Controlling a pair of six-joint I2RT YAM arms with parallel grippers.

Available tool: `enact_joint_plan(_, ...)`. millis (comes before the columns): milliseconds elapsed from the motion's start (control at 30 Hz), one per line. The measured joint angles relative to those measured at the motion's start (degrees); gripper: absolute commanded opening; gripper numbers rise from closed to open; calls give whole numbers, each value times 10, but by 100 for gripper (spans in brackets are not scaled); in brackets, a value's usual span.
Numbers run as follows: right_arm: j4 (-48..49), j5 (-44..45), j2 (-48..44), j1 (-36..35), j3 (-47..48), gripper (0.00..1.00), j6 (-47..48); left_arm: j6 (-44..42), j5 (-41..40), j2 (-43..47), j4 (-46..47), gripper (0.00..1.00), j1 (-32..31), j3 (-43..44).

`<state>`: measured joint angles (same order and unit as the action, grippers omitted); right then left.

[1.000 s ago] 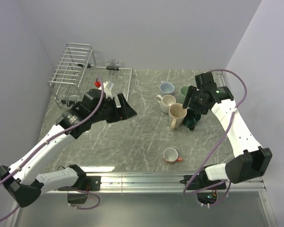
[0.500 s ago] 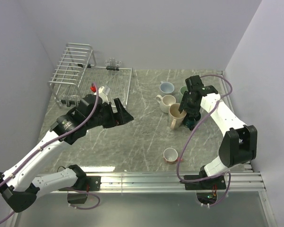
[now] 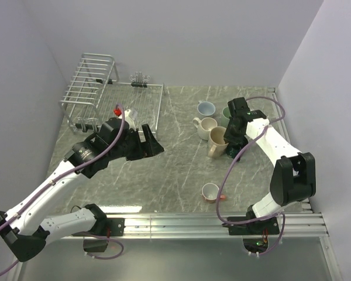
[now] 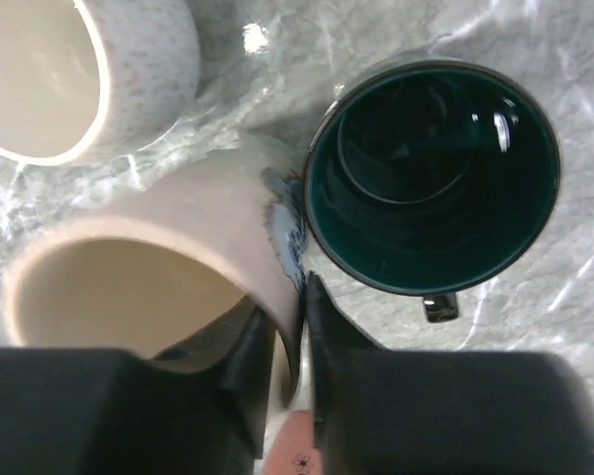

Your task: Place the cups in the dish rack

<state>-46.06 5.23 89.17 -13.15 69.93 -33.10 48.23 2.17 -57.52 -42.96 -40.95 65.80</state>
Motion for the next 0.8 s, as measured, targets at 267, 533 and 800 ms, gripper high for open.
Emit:
enact_joint_plan(267, -6, 10, 2, -3, 6, 0, 0, -6, -5, -2, -2, 87, 0, 0)
enact_joint_plan(533, -61, -7, -35, -5, 66, 0, 0, -5, -5, -16, -1, 88, 0, 0)
enact_joint_plan(800, 10, -188, -261, -5, 14, 0, -72, 39, 49, -9, 96, 99, 6, -7)
